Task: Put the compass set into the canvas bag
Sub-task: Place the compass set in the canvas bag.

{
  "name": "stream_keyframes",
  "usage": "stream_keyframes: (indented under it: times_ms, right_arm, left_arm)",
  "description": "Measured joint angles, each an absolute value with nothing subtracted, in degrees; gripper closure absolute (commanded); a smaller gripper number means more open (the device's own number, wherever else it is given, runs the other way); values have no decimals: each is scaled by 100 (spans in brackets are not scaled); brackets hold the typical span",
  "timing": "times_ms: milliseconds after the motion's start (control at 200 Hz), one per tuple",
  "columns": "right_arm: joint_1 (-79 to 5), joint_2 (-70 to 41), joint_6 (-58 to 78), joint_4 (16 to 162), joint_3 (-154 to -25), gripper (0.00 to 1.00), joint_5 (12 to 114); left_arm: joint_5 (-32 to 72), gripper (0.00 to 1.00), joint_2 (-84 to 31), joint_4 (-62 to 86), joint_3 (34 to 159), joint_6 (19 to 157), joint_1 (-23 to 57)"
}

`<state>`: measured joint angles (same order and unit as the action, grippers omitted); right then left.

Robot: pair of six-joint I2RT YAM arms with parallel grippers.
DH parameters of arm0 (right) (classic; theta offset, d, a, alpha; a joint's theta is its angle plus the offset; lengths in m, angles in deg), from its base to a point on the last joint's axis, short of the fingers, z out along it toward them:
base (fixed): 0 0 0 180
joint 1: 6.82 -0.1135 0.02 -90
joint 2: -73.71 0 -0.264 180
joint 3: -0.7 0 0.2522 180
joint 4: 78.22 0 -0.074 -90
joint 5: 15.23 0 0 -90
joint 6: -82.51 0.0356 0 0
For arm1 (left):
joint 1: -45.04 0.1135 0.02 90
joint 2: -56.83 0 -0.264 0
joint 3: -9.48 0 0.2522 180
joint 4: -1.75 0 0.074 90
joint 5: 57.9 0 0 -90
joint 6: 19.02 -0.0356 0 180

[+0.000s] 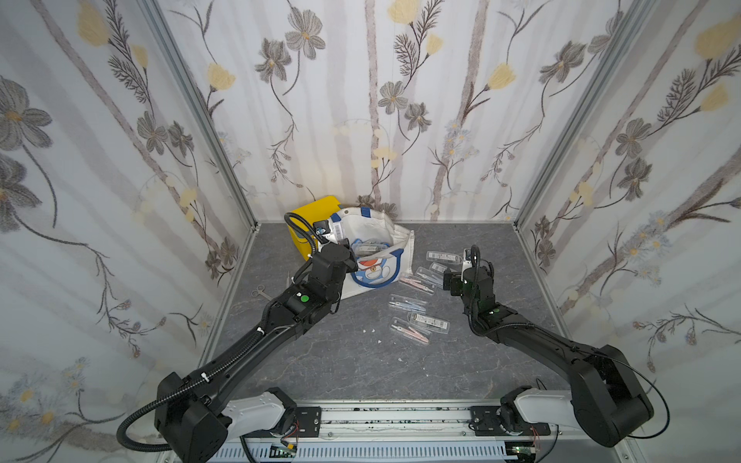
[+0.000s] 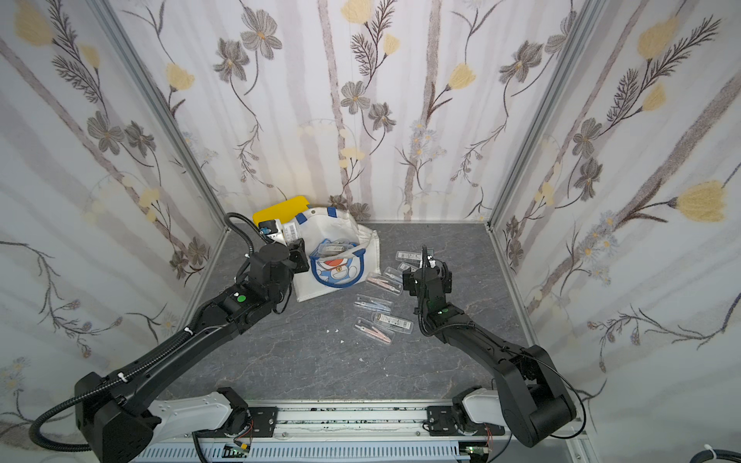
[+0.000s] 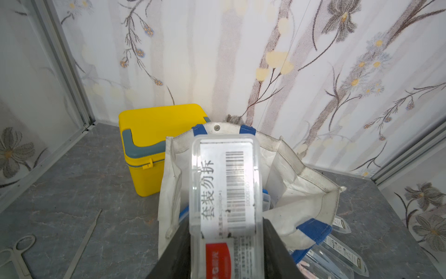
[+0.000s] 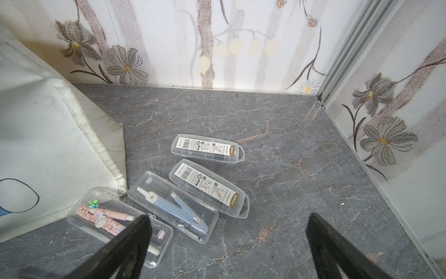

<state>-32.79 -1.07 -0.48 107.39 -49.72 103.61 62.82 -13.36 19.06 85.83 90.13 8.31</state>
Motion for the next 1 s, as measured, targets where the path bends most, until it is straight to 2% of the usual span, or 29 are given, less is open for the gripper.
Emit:
stream_keyframes:
  times_ms: [340,784,999]
  right_arm:
    - [-3279,-28,-44,10709,-4830,1,10317]
    - [-3279,83,-42,10648,-4673,0,10324]
    - [-3277,179,-44,10582,-4605,0,10352]
  left_arm:
    - [5674,61,-2822,1512,9973,7820,1480]
    - [5071,61,-4870,1733,11083,6762,1592]
    - [4898,62,-5288,2085,11188,6493,1594]
